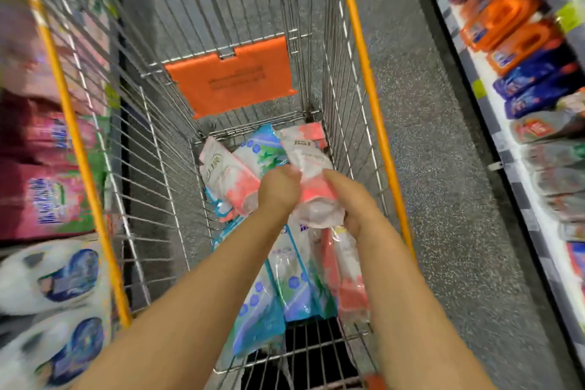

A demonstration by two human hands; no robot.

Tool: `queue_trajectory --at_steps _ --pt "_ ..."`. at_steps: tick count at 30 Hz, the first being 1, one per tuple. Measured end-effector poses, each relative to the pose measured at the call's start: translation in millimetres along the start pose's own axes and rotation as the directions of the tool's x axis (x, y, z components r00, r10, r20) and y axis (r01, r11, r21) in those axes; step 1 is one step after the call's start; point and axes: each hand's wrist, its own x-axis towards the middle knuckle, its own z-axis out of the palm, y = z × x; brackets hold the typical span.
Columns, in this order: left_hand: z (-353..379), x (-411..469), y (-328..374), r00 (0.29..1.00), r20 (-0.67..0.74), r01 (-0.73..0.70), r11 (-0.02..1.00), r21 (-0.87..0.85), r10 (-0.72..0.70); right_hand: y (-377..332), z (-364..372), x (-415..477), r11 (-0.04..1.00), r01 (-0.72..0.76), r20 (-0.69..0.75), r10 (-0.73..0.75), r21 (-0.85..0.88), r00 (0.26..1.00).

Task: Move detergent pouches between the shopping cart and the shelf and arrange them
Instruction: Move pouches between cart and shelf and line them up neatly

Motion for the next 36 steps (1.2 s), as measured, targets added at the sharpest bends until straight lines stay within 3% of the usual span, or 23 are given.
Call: queue_trajectory --at_steps 4,8,12,16,21,25,29,36 --pt "-35.2 -38.9 19.4 0.984 -0.045 -0.169 0.982 0.083 0.173 -12.9 14.8 -30.1 0.954 -0.002 0.134 -0.040 0.299 0.990" --pt "-78.2 -84.7 29.7 0.944 -0.181 -0.263 0.961 0.084 0.275 -31.0 40.5 -71.2 0.933 0.151 0.146 -0.208 0.326 0.967" --pt "-124.0 -132.1 30.5 0.875 -0.343 -0.377 0.926 -0.039 0.341 -50.8 68.5 -131.6 0.882 0.360 0.157 -0.419 0.306 0.894" --pt "-174.9 -202.1 15.9 0.777 -0.518 -0.484 0.866 -0.127 0.359 -52.6 105.3 -210.9 0.770 0.583 0.213 -0.635 0.259 0.743" --pt "-228.8 -320.2 -31.2 0.642 -0.674 -0.619 0.766 -0.173 0.367 -20.4 146.3 -327.6 0.641 0.699 0.340 -0.765 0.318 0.547" --pt "-265.9 -429.4 -86.1 0.570 -0.735 -0.703 0.681 -0.206 0.367 30.5 188.0 -431.3 0.492 0.793 0.409 -0.847 0.361 0.339" --pt "-302.6 -528.6 -147.0 0.466 -0.820 -0.778 0.595 -0.201 0.333 90.2 229.8 -528.2 0.399 0.813 0.491 -0.856 0.425 0.163" --pt "-342.2 -671.1 -246.3 0.323 -0.928 -0.845 0.498 -0.193 0.188 182.4 298.7 -658.8 0.376 0.751 0.679 -0.722 0.544 -0.130"
